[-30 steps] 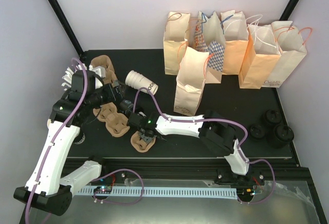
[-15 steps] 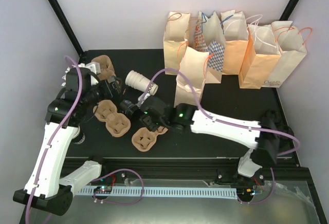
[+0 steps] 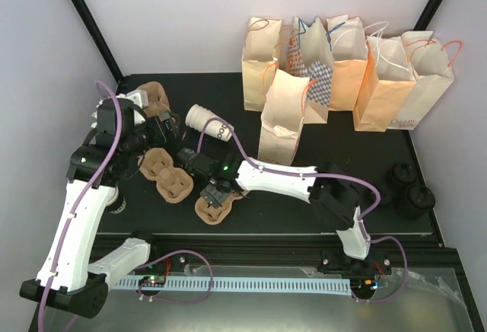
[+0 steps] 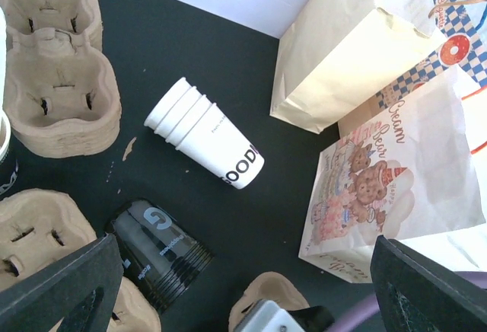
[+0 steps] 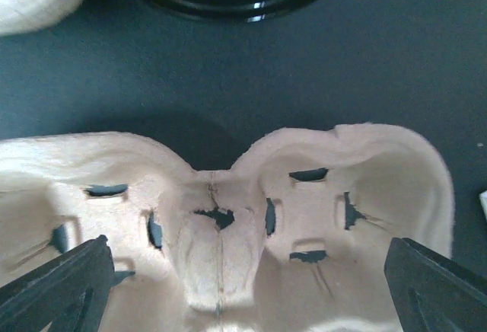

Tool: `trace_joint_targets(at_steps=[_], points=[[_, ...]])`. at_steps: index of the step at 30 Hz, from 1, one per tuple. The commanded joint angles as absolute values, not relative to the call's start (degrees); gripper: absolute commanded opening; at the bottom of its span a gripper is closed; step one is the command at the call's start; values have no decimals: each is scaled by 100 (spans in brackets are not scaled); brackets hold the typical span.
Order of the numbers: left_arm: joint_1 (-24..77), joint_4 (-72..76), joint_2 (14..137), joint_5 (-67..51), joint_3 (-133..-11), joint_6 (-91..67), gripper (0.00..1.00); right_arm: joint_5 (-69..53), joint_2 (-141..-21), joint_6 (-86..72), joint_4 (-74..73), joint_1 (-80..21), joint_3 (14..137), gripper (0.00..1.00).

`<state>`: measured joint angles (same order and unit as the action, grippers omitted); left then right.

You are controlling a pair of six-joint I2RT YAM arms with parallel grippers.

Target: Pack the takeout coffee

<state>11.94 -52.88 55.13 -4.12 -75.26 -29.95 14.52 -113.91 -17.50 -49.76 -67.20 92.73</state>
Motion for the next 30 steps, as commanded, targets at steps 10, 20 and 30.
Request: trace_joint_targets(at_steps=[10,20,30], points=[[1134,-5326,5525,-482,-7804,-2925,92,1291,-12222,-1792,-5107,-6651,9461,87],[1134,-5304,5512,-500,-7711,-2992,92,1008,-12305,-1768,-5012,-6636,9263,67],[1134,-5222,5503,-567,-7588,-3048,92,996,-11913,-1679,-5084,-6618,9315,47]])
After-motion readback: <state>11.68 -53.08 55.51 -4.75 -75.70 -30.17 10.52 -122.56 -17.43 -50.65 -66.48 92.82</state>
